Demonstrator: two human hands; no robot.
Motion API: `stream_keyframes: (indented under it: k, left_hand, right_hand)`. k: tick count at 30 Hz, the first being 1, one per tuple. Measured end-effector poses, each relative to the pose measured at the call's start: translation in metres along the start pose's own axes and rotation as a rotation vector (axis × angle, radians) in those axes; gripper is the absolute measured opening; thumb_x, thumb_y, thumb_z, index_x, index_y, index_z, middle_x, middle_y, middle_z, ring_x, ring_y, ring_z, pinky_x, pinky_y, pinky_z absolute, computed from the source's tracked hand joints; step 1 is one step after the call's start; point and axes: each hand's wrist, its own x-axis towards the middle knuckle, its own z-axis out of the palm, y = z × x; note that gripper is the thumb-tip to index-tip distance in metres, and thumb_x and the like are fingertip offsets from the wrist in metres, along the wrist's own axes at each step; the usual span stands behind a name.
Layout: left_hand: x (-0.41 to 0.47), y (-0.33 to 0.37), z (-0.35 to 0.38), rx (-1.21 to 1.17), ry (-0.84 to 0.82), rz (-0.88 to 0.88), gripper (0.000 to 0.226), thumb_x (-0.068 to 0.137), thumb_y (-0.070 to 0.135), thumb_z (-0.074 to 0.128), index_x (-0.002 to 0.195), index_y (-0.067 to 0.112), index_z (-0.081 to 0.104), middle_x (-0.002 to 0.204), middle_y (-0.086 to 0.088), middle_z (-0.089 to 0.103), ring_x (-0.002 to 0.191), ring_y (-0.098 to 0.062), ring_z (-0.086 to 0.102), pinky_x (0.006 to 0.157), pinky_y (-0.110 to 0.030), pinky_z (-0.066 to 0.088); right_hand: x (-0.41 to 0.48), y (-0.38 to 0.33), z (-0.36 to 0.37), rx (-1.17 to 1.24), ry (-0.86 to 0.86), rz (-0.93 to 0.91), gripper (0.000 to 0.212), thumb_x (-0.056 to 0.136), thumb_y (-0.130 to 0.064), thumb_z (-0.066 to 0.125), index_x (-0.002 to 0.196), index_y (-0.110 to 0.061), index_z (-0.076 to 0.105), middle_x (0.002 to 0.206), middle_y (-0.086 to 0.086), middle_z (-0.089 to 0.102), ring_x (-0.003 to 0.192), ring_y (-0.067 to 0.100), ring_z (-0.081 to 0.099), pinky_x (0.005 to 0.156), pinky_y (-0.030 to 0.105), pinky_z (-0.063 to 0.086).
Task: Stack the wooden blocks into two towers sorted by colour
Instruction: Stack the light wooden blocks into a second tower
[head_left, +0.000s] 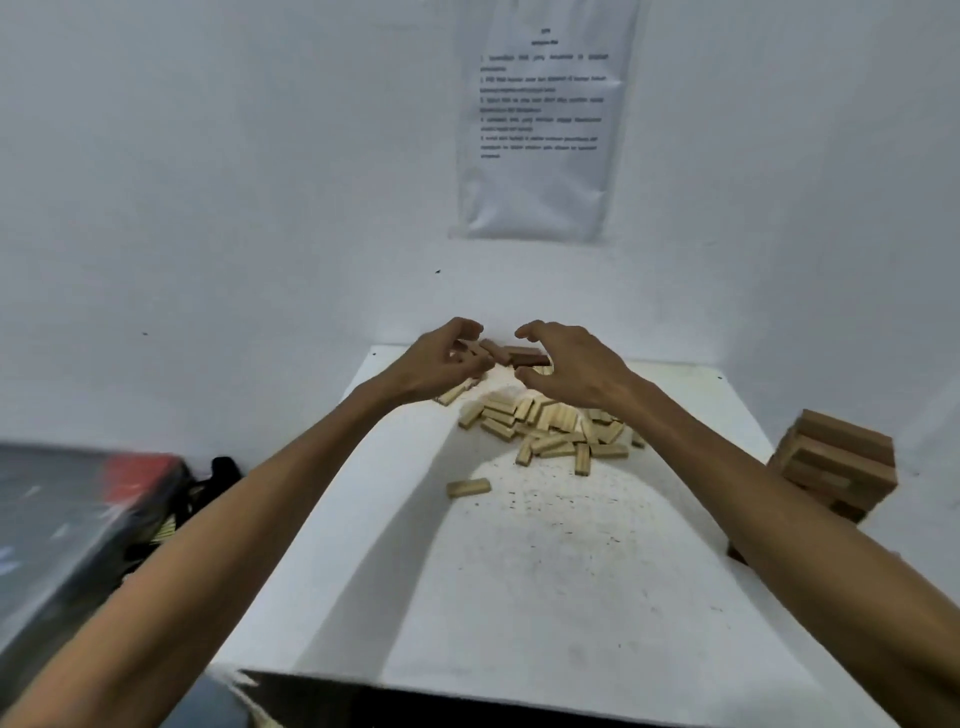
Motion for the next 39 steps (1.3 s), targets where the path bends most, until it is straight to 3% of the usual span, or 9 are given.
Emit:
stream_keyframes:
  k: [6,11,14,17,21,24,30,35,39]
  left_hand:
    - [0.042,-0.044,-0.005,0.053,-0.044,-0.087,0.057,0.096,0.043,0.07,0.142,0.016,0.053,0.131,0.007,0.057,0.118,-0.014,0.056,0.088,-0.024,0.042]
    - [0.082,-0.068,0.008,0.161,-0.103,-0.139,0.055,0.094,0.033,0.072,0.141,0.012,0.054,0.139,-0.003,0.06,0.122,-0.022,0.058,0.094,-0.028,0.044]
    - [0.101,-0.077,0.021,0.239,-0.107,-0.172,0.06,0.079,0.051,0.077,0.127,0.019,0.063,0.122,0.003,0.069,0.114,-0.022,0.061,0.092,-0.037,0.051]
    - [0.117,-0.093,0.038,0.303,-0.045,-0.211,0.054,0.058,0.068,0.061,0.098,0.033,0.062,0.09,0.009,0.068,0.097,-0.023,0.063,0.082,-0.045,0.055]
    - [0.123,-0.106,0.057,0.32,0.077,-0.166,0.044,0.072,0.055,0.035,0.098,0.032,0.064,0.08,0.008,0.059,0.098,-0.024,0.057,0.076,-0.042,0.045]
    - [0.123,-0.114,0.058,0.3,0.158,-0.162,0.033,0.079,0.048,0.046,0.1,0.032,0.066,0.09,0.008,0.062,0.101,-0.021,0.057,0.081,-0.045,0.046]
    - [0.136,-0.115,0.057,0.211,0.275,-0.128,0.059,0.071,0.062,0.077,0.119,0.029,0.066,0.113,0.004,0.066,0.106,-0.02,0.059,0.084,-0.044,0.052]
    - [0.142,-0.111,0.07,0.221,0.282,-0.168,0.057,0.075,0.059,0.074,0.121,0.027,0.065,0.12,-0.001,0.064,0.112,-0.025,0.058,0.09,-0.049,0.051]
    - [0.141,-0.114,0.08,0.241,0.32,-0.204,0.054,0.08,0.053,0.076,0.126,0.029,0.063,0.121,-0.006,0.064,0.116,-0.028,0.057,0.093,-0.046,0.048]
  right_hand:
    - [0.063,0.013,0.033,-0.03,-0.078,0.004,0.054,0.097,-0.04,0.063,0.146,-0.022,0.049,0.142,0.005,0.058,0.131,0.028,0.052,0.094,0.041,0.046]
    - [0.102,0.04,0.057,-0.072,-0.126,0.037,0.053,0.099,-0.033,0.062,0.147,-0.017,0.049,0.143,0.008,0.057,0.13,0.029,0.052,0.089,0.037,0.044]
    - [0.119,0.057,0.069,-0.051,-0.133,0.073,0.045,0.101,-0.035,0.059,0.139,-0.012,0.057,0.13,0.012,0.064,0.119,0.032,0.058,0.084,0.036,0.048]
    - [0.132,0.066,0.083,-0.03,-0.133,0.091,0.046,0.101,-0.039,0.058,0.137,-0.012,0.059,0.128,0.013,0.066,0.116,0.032,0.06,0.086,0.038,0.051]
    - [0.147,0.074,0.104,-0.002,-0.071,0.091,0.043,0.1,-0.047,0.057,0.129,-0.015,0.063,0.12,0.008,0.068,0.113,0.03,0.06,0.083,0.041,0.053]
    - [0.152,0.08,0.121,-0.026,-0.048,0.079,0.037,0.095,-0.034,0.066,0.128,-0.017,0.063,0.121,0.007,0.066,0.115,0.033,0.056,0.081,0.04,0.051]
    - [0.156,0.086,0.142,-0.038,0.101,0.048,0.033,0.094,-0.033,0.07,0.122,-0.017,0.067,0.119,0.005,0.066,0.112,0.032,0.053,0.084,0.039,0.043]
    - [0.155,0.085,0.145,-0.01,0.145,0.059,0.026,0.096,-0.027,0.068,0.12,-0.017,0.067,0.116,0.003,0.067,0.113,0.03,0.051,0.084,0.042,0.043]
    - [0.152,0.086,0.147,0.017,0.149,0.095,0.027,0.091,-0.025,0.071,0.117,-0.016,0.068,0.111,0.006,0.068,0.109,0.031,0.054,0.084,0.044,0.048]
